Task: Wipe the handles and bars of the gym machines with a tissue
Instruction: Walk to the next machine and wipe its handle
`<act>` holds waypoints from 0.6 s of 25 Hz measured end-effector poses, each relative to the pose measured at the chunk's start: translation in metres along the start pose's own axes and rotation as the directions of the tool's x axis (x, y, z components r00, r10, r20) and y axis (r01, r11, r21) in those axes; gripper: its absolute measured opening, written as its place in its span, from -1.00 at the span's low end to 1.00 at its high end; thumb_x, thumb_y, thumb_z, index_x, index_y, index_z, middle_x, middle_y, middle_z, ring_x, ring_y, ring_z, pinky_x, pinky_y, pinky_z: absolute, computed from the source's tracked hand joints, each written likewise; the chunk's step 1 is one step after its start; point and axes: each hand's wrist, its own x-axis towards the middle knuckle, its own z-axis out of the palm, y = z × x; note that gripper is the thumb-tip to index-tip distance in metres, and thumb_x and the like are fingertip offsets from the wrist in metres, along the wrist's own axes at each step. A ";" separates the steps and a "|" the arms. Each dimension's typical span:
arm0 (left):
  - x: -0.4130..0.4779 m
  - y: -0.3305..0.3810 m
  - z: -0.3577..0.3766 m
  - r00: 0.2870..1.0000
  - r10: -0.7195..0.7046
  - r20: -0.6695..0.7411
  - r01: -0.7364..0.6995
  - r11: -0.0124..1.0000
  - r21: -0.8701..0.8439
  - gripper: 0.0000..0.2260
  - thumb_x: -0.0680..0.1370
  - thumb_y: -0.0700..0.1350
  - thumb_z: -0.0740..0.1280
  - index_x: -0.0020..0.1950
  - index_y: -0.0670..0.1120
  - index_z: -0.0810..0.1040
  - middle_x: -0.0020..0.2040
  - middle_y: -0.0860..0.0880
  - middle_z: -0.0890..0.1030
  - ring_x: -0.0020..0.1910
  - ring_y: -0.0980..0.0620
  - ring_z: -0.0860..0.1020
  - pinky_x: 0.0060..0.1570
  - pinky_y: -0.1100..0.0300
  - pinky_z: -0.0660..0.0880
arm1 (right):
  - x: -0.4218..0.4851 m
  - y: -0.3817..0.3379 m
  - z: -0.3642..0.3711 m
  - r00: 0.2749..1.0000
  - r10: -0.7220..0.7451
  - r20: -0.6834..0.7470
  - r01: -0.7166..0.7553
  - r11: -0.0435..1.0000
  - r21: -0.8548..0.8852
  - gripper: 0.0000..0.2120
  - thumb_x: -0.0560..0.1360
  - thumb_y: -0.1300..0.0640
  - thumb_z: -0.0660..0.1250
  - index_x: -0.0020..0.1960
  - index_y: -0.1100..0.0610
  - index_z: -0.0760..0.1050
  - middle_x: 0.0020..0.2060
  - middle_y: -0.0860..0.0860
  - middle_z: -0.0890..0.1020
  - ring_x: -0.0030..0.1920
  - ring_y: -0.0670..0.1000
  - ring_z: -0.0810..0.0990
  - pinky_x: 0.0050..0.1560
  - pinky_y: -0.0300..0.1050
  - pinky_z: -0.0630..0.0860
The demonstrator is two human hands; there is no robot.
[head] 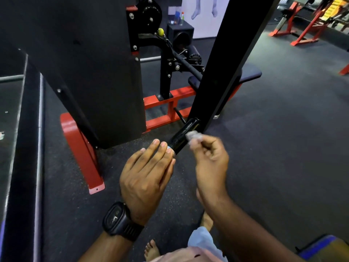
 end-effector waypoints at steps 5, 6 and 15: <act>-0.003 0.001 0.000 1.000 0.016 -0.002 -0.016 1.000 -0.009 -0.84 0.57 -0.14 0.42 0.13 -0.10 0.69 0.21 -0.02 0.64 0.30 0.05 0.54 0.20 0.02 0.50 | -0.020 0.005 -0.004 0.995 -0.021 0.095 0.040 0.979 -0.202 -0.93 0.53 0.31 0.39 -0.03 0.17 0.57 -0.16 0.03 0.67 -0.14 -0.12 0.64 -0.08 -0.28 0.52; -0.003 0.000 0.000 1.000 0.015 -0.003 -0.015 1.000 -0.009 -0.84 0.56 -0.14 0.43 0.12 -0.11 0.70 0.21 -0.02 0.64 0.30 0.04 0.54 0.19 0.02 0.51 | -0.022 0.005 -0.008 0.982 -0.103 0.157 0.144 0.951 -0.274 -0.90 0.52 0.34 0.40 -0.02 0.18 0.59 -0.13 0.05 0.65 -0.11 -0.11 0.64 -0.06 -0.30 0.52; -0.004 0.003 0.000 0.998 0.041 -0.037 -0.039 0.999 0.037 -0.85 0.54 -0.12 0.46 0.08 -0.10 0.71 0.19 -0.03 0.65 0.25 0.02 0.58 0.12 -0.01 0.54 | 0.068 -0.061 0.001 0.221 0.028 0.975 0.962 0.158 -0.223 -0.75 0.45 0.20 0.18 0.02 0.12 0.59 -0.04 0.00 0.63 0.04 0.06 0.56 0.14 -0.09 0.48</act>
